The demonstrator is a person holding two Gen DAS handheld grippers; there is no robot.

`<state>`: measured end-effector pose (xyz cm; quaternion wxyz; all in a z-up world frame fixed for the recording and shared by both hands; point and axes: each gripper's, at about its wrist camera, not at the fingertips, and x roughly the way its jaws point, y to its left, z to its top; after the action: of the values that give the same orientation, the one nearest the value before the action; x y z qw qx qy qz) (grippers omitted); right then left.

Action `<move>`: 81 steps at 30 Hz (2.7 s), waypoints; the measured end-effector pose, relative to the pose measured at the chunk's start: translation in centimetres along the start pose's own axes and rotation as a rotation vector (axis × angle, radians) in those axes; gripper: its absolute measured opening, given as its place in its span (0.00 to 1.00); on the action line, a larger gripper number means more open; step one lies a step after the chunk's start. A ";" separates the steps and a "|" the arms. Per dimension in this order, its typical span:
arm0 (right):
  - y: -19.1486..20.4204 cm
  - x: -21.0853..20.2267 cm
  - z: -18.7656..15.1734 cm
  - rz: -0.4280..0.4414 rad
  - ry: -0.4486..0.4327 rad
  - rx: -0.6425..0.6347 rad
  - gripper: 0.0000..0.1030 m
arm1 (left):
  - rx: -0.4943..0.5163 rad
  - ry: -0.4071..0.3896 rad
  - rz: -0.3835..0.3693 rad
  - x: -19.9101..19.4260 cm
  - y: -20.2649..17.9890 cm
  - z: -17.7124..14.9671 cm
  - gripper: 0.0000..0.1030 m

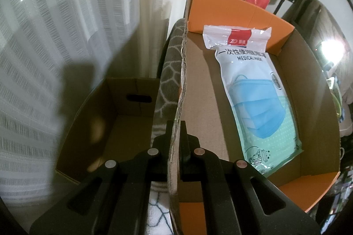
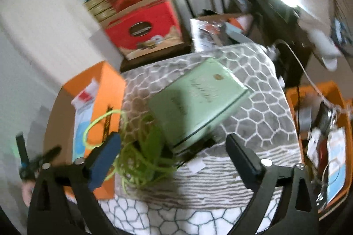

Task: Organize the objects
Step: 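Grasp the green tissue pack on the blanket with the right gripper, then lower the tissue pack into the box beside the mask bag and release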

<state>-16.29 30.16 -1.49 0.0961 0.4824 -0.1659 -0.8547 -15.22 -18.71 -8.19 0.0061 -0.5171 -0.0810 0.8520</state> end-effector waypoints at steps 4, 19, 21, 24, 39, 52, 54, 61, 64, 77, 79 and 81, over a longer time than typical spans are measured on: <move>-2.1 1.9 1.0 0.056 0.047 0.180 0.99 | 0.001 0.000 0.001 0.0 0.0 0.0 0.03; -3.2 5.8 3.8 -0.086 0.077 0.403 0.99 | 0.001 0.000 0.002 0.0 0.0 0.0 0.03; -3.3 6.4 4.0 -0.106 0.089 0.417 0.99 | 0.000 0.000 0.001 0.0 0.0 0.0 0.03; -3.4 7.4 4.2 -0.134 0.114 0.450 0.99 | -0.003 0.000 0.000 0.0 -0.1 0.0 0.03; -3.3 8.3 4.9 -0.145 0.079 0.343 0.91 | -0.005 0.000 -0.005 -0.1 -0.3 -0.1 0.03; -1.5 4.2 6.5 -0.083 -0.011 0.218 0.89 | -0.004 0.001 -0.005 -0.1 -0.2 -0.1 0.03; -0.7 3.5 6.8 -0.075 -0.013 0.183 0.89 | -0.005 0.001 -0.006 -0.1 -0.2 -0.1 0.03; 3.4 1.0 7.0 -0.032 -0.027 0.050 0.89 | -0.004 0.001 -0.005 -0.1 -0.2 -0.1 0.03; 6.0 0.3 6.8 0.008 -0.026 -0.008 0.89 | -0.005 0.001 -0.006 -0.1 -0.2 -0.1 0.03; 17.7 2.3 3.2 0.174 0.072 -0.201 0.89 | -0.008 0.001 -0.008 -0.1 -0.3 -0.2 0.03; 19.3 3.5 2.4 0.184 0.098 -0.222 0.89 | -0.007 0.001 -0.008 -0.1 -0.3 -0.2 0.03; 20.3 4.5 1.7 0.192 0.121 -0.233 0.89 | -0.010 0.002 -0.010 -0.1 -0.3 -0.2 0.03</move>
<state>-19.95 10.25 3.38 0.2425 0.5005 -0.1050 -0.8244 -15.04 -18.37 -8.17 0.0077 -0.5174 -0.0878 0.8512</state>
